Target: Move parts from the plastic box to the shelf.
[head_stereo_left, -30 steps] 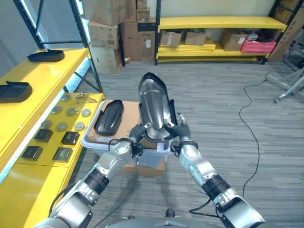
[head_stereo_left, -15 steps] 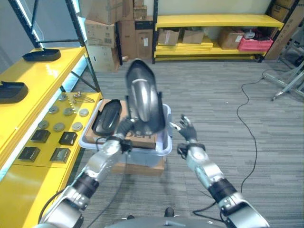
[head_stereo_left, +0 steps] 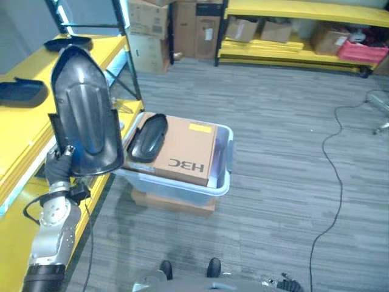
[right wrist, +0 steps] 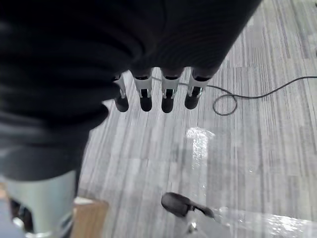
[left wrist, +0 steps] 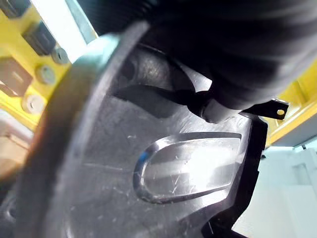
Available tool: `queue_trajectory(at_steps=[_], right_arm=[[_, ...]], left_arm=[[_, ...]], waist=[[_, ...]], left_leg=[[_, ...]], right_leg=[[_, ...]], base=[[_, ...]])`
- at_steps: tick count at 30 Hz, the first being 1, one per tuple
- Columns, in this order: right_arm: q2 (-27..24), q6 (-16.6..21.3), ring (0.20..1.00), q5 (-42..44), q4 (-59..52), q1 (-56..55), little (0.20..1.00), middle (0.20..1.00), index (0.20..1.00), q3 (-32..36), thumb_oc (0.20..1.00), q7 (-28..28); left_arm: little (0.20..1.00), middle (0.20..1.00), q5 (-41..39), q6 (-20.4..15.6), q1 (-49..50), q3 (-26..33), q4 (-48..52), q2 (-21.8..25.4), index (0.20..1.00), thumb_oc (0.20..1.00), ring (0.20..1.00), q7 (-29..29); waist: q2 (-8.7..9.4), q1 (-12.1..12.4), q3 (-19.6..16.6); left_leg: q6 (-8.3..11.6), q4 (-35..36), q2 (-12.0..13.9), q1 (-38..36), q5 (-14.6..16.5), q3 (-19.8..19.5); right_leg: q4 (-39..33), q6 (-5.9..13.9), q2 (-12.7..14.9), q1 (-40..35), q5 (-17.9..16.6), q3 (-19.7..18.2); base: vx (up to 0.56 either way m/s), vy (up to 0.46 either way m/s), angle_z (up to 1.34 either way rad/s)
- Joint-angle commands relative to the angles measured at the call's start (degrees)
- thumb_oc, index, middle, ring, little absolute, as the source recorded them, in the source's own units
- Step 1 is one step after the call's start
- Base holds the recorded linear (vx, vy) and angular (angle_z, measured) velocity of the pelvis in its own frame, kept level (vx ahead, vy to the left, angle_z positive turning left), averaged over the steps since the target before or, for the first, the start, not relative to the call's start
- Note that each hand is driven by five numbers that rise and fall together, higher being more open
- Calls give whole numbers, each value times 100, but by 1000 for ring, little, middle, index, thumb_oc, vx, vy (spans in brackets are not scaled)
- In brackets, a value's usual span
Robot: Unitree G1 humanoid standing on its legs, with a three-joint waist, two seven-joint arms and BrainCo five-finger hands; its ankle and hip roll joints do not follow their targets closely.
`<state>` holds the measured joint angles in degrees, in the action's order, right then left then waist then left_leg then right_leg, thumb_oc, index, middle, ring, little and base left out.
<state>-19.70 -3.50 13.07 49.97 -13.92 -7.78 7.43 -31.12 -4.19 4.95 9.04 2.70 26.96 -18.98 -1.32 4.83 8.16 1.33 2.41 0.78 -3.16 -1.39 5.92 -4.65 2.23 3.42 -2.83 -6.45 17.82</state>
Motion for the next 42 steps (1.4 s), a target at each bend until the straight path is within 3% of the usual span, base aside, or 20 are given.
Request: queue_trajectory(at_steps=[1,2,4,5,6,8,14,15,17,18,20,22,23,24,25,26,30,31,36,42], right_arm=[[-104,6,1000,-273,35,317,1000,1000,1000,-239,1000,-195],[-63,1,1000,-384,134,338,1000,1000,1000,-300,1000,-198],[51,18,1000,-271,289,271,1000,1000,1000,-380,1000,-52],[147,-107,1000,116,368,162,1000,1000,1000,-386,1000,106],[217,-199,1000,135,490,162,1000,1000,1000,-362,1000,178],[307,-318,1000,-144,908,321,1000,1000,1000,-323,1000,152],[367,-283,1000,-225,1090,473,1000,1000,1000,-323,1000,46],[384,-382,1000,-5,993,507,1000,1000,1000,-249,1000,77],[396,-403,1000,90,957,515,1000,1000,1000,-196,1000,82],[408,-347,1000,142,990,527,1000,1000,1000,-104,1000,33],[429,-195,1000,270,1134,560,1000,1000,1000,30,1000,-70],[376,53,1000,507,1383,693,1000,1000,1000,58,1000,-222],[317,214,1000,444,1532,812,1000,1000,1000,76,1000,-331],[283,305,1000,460,1672,913,1000,1000,1000,153,1000,-397],[304,301,1000,411,1702,940,1000,1000,1000,232,1000,-395],[263,155,1000,501,1588,921,1000,1000,1000,215,1000,-399],[167,-19,1000,505,1540,946,1000,1000,1000,126,1000,-419],[93,-39,1000,429,1541,904,1000,1000,1000,116,1000,-399],[-29,-22,1000,532,1601,836,1000,1000,1000,210,1000,-290],[-59,-129,1000,783,1368,705,1000,1000,1000,339,1000,-213]], left_arm=[[200,200,201,-658,-286,514,202,107,200,200,200,-314],[200,200,259,-677,-201,566,175,75,200,200,200,-294],[200,200,249,-743,-139,576,138,77,200,200,200,-121],[200,200,417,-850,-132,536,87,88,200,200,200,-83],[200,200,482,-909,-65,569,40,120,200,200,200,-178],[200,200,499,-969,228,786,91,145,200,200,200,-276],[200,200,312,-1117,469,1050,97,187,200,200,200,-13],[200,200,185,-1136,435,1060,51,216,200,200,200,141],[200,200,164,-1129,397,1039,41,225,200,200,200,218],[200,200,151,-1118,327,970,25,240,200,200,200,293],[200,200,-39,-1064,204,791,42,297,200,200,200,423],[200,200,-179,-1005,-46,513,70,320,200,200,200,362],[200,200,-116,-961,-217,377,103,364,200,200,200,239],[200,200,-78,-894,-363,224,200,378,200,200,200,126],[200,200,-52,-908,-380,140,237,370,200,200,200,74],[200,200,-87,-823,-397,133,313,317,200,200,200,92],[200,200,-103,-682,-416,-4,421,176,200,200,200,-39],[200,200,-57,-472,-372,-18,618,53,200,200,200,-14],[200,200,-32,-223,-381,-47,759,-109,200,200,200,1],[200,200,90,-254,-595,-283,550,-174,200,200,200,211]], waist=[[77,177,-99],[65,237,-53],[2,250,0],[-54,168,-17],[-83,214,-52],[-132,519,-89],[-109,939,-178],[-110,957,-198],[-106,940,-201],[-86,864,-187],[-93,652,-99],[-225,421,32],[-194,313,117],[-76,159,193],[-13,89,203],[43,35,157],[208,54,79],[316,79,71],[422,67,83],[399,-259,113]], left_leg=[[281,-575,332,643,22,68],[283,-680,319,745,26,139],[302,-751,322,938,42,967],[288,-776,495,1147,-155,1883],[213,-736,434,1204,-150,1988],[60,-656,87,1260,-42,1584],[-277,-702,-303,1275,236,1133],[-480,-740,-487,1225,377,963],[-584,-765,-593,1182,457,877],[-770,-817,-793,1119,606,738],[-961,-864,-1028,984,750,355],[-866,-941,-925,787,779,-180],[-733,-978,-778,747,749,-359],[-616,-974,-743,615,886,-655],[-626,-1042,-771,616,968,-837],[-558,-1010,-651,574,966,-909],[-223,-944,-351,540,796,-784],[-38,-1101,-114,653,696,-688],[171,-1312,292,850,509,-473],[408,-1476,972,1021,270,523]], right_leg=[[604,306,212,-115,956,230],[602,296,225,-132,958,358],[697,353,278,-246,1081,877],[799,336,315,-289,1117,1388],[911,303,307,-293,1196,1513],[1202,300,329,-293,1423,1459],[2055,405,583,-385,1878,1478],[3028,543,873,-173,1768,1386],[3608,612,1016,-59,1604,1289],[4564,771,1230,233,1306,995],[5525,853,1014,837,895,169],[4941,628,839,1554,857,-546],[3442,525,788,1576,621,-718],[1740,636,653,1390,431,-1096],[1476,706,605,1488,163,-1437],[1366,724,464,1292,394,-1600],[804,663,372,730,400,-1271],[560,549,274,411,443,-1100],[427,353,78,218,576,-843],[389,210,-116,63,792,-354]], base=[[-15,13,64],[23,24,67],[37,51,183],[120,140,239],[186,179,200],[267,246,230],[218,157,25],[190,190,54],[193,205,82],[220,216,111],[201,53,177],[140,-338,172],[192,-652,100],[182,-602,95],[282,-558,124],[216,-348,180],[216,-354,108],[183,-380,5],[89,-295,5],[53,-214,32]])
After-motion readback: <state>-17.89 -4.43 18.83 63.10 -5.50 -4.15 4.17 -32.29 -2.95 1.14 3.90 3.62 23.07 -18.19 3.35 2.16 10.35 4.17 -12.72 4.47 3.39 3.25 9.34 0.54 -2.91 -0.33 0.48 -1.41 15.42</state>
